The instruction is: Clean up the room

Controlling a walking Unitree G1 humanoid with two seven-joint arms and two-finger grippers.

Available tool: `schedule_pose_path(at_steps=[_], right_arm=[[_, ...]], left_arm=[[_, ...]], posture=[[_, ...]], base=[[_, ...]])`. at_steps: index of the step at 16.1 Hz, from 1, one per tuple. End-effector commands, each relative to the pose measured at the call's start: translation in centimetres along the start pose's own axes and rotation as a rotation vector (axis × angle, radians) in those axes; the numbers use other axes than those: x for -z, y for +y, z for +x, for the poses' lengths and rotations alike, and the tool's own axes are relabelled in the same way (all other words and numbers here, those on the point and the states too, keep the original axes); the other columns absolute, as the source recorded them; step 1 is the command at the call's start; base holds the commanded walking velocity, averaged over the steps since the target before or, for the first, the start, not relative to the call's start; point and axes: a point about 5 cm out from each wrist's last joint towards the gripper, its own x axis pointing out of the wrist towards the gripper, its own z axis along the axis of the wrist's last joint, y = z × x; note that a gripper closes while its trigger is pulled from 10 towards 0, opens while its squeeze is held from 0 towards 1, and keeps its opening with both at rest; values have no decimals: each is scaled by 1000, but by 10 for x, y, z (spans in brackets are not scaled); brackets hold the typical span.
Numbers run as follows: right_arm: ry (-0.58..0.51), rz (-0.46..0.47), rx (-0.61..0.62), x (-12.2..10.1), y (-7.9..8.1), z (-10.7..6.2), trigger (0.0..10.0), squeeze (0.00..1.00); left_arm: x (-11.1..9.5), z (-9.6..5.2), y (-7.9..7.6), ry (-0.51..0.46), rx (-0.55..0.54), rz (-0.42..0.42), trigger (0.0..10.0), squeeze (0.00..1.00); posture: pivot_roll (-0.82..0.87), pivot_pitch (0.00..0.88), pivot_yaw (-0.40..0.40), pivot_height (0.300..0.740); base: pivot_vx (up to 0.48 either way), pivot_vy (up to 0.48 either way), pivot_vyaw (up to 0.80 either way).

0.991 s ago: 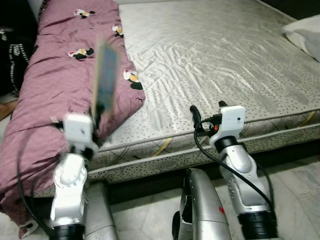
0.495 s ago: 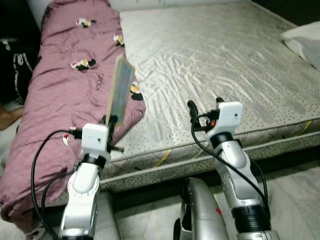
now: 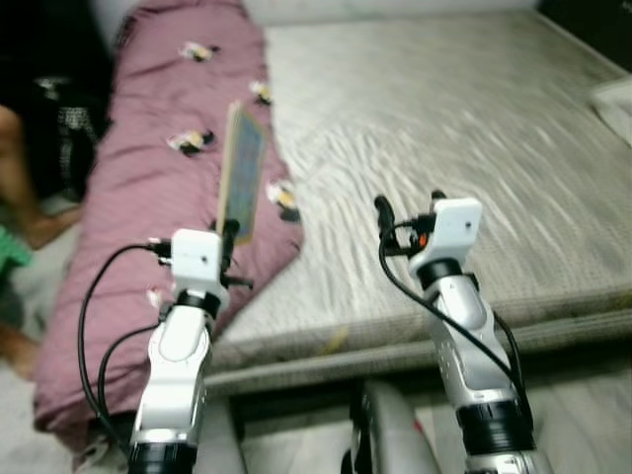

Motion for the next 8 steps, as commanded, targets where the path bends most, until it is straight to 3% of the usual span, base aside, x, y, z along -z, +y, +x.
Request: schedule_pose_path(at_steps=[1,6,8], right_arm=[[-8,3,7,-1,0,1,10000,0],[-8,6,18,-1,0,0,10000,0],[-6,5,25,0,-2,-1,10000,0]], left_arm=[[-5,2,3,-20,-15,13,10000,0],[-2,4,3,-7,-18,60,10000,0],[-1,4,0,2,-18,30,10000,0]], posture=[[-17,0,-12,700],[-14,0,-11,740],[-15,0,-8,740]], base=[[0,0,0],[0,0,0],[0,0,0]])
